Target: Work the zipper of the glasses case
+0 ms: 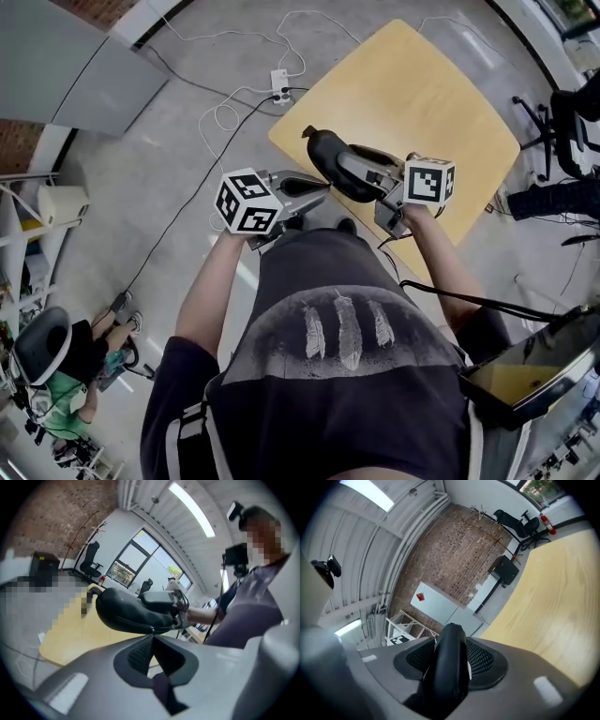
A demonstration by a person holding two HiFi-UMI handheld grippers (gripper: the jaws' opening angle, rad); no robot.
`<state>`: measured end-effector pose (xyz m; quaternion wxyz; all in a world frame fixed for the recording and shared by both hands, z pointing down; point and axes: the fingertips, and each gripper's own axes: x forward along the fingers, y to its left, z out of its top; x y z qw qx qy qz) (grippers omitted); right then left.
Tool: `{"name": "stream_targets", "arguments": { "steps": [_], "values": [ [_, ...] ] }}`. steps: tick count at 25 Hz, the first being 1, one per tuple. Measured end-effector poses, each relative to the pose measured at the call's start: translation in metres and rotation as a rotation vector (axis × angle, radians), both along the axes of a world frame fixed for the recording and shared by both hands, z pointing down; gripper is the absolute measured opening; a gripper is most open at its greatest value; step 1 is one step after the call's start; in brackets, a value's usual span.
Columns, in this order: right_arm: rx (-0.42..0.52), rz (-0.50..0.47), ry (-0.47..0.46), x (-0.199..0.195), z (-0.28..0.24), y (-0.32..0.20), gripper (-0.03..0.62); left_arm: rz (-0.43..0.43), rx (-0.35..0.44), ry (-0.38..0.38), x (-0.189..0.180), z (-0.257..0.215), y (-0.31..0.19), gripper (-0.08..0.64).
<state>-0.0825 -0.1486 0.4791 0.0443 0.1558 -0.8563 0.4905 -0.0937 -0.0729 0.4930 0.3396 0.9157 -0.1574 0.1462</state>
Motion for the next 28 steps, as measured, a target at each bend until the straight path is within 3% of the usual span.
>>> {"name": "stream_targets", "arguments": {
  "steps": [2, 4, 6, 9, 14, 17, 20, 24, 28],
  "values": [
    [0.003, -0.028, 0.028, 0.005, 0.008, -0.001, 0.216, -0.009, 0.067, -0.055, 0.001, 0.006, -0.006, -0.002],
    [-0.048, -0.028, -0.033, 0.012, 0.006, -0.005, 0.219, -0.05, 0.102, -0.047, -0.002, -0.001, -0.017, -0.002],
    [-0.087, -0.048, -0.104, 0.016, 0.0, -0.004, 0.21, -0.078, 0.187, -0.107, -0.012, -0.011, -0.028, -0.002],
    [-0.101, -0.055, -0.18, 0.019, -0.005, 0.004, 0.206, -0.024, 0.303, -0.197, -0.015, -0.028, -0.029, -0.002],
    [-0.18, -0.086, -0.376, 0.013, -0.01, 0.015, 0.275, 0.025, 0.425, -0.189, 0.003, -0.066, -0.029, -0.003],
    [-0.242, -0.105, -0.527, 0.009, -0.016, 0.01, 0.372, 0.057, 0.392, -0.117, 0.005, -0.086, -0.027, -0.003],
    [-0.251, -0.135, -0.668, 0.011, -0.028, 0.0, 0.392, 0.091, 0.323, -0.012, 0.003, -0.104, -0.019, -0.003],
    [-0.262, -0.292, -0.766, 0.005, -0.046, 0.007, 0.414, 0.153, 0.232, 0.121, 0.008, -0.124, -0.003, -0.003],
    [-0.284, -0.463, -0.842, -0.01, -0.075, 0.028, 0.418, 0.178, 0.195, 0.15, 0.013, -0.123, 0.002, -0.003]
  ]
}}
